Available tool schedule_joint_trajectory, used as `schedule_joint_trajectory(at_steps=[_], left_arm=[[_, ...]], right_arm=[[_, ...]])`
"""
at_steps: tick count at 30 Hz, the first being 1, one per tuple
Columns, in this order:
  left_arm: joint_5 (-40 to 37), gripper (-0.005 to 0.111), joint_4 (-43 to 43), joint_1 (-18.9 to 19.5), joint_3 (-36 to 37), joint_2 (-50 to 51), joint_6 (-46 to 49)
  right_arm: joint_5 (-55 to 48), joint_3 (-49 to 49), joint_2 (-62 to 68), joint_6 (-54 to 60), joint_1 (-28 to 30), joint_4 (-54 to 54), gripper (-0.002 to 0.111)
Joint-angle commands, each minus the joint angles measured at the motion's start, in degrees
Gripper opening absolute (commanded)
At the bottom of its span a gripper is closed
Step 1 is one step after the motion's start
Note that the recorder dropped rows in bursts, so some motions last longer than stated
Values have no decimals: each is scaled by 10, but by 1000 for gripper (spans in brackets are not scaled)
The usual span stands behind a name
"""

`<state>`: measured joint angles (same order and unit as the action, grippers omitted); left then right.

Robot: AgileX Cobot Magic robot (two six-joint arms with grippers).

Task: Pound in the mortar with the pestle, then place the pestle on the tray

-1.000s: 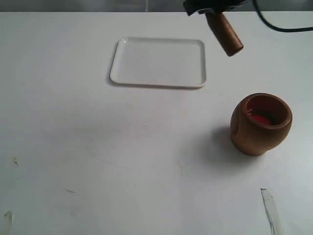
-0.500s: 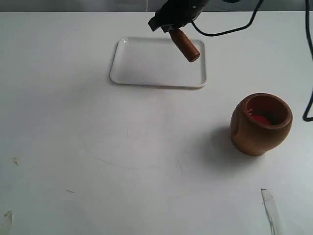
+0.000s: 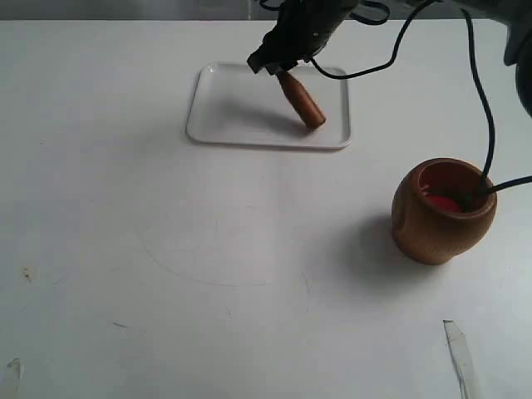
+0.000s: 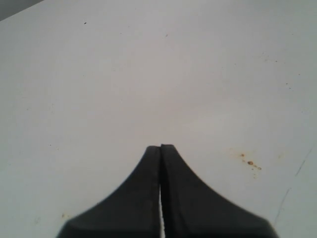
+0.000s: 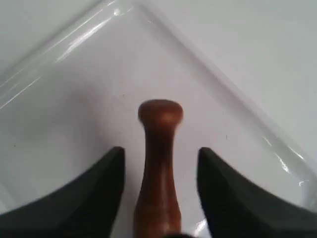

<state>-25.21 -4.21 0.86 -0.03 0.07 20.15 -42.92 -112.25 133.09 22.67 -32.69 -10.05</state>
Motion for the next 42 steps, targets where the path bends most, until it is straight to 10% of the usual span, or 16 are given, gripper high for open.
schedule_joint_trajectory(at_steps=[1, 7, 15, 31, 42], left_arm=[[2, 0, 4, -4, 0, -1, -5], [2, 0, 4, -4, 0, -1, -5], [2, 0, 4, -4, 0, -1, -5], [2, 0, 4, -4, 0, -1, -5], [2, 0, 4, -4, 0, -1, -5]], right_arm=[[3, -6, -4, -1, 1, 7, 69], [-13, -6, -58, -95, 1, 110, 57], [-62, 89, -214, -286, 1, 341, 0], [350, 592, -689, -340, 2, 434, 0], [510, 855, -1106, -351, 1, 280, 0]])
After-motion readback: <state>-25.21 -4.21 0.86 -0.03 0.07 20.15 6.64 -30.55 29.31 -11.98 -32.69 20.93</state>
